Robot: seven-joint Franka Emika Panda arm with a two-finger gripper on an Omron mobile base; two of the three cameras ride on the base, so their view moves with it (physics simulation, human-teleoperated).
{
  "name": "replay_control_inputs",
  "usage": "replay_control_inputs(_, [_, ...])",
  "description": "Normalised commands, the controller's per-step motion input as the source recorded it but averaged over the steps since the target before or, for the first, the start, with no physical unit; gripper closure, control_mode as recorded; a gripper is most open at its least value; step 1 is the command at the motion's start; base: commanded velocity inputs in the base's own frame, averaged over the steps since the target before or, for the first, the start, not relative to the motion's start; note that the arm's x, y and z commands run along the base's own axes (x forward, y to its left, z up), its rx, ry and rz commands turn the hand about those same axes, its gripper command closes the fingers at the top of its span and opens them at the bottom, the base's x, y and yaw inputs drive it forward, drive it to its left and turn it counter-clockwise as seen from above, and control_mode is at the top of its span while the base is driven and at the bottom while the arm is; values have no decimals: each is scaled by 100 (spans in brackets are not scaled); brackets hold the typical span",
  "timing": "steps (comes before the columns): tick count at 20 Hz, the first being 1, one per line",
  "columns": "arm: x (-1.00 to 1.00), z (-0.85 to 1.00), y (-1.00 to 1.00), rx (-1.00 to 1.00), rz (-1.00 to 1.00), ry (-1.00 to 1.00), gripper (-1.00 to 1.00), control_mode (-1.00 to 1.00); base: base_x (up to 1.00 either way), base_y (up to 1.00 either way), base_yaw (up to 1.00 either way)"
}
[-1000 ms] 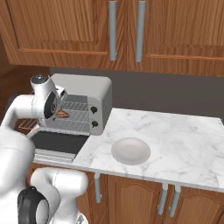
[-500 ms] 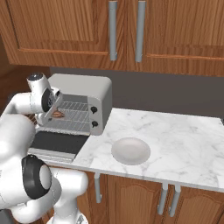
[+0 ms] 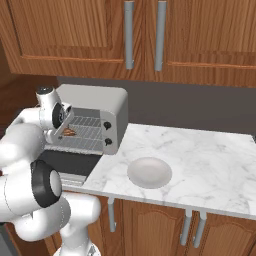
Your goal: Pull the toaster oven rack outwards. Pick up the baguette from the plate and place it on the toaster oven rack. Close the toaster oven door fully and set the temperature to the lowest setting.
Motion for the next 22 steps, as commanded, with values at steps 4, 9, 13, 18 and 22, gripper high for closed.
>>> replay_control_inputs(4, [6,-20,0,0,0,0,100,-100,0,0,0])
replay_control_inputs(9, [6,-17,0,0,0,0,100,-100,0,0,0])
replay_control_inputs(13, [3,-8,0,0,0,0,100,-100,0,0,0])
replay_control_inputs(18, [1,-2,0,0,0,0,100,-100,0,0,0])
replay_control_inputs(22, [1,0,1,0,0,0,-100,-100,0,0,0])
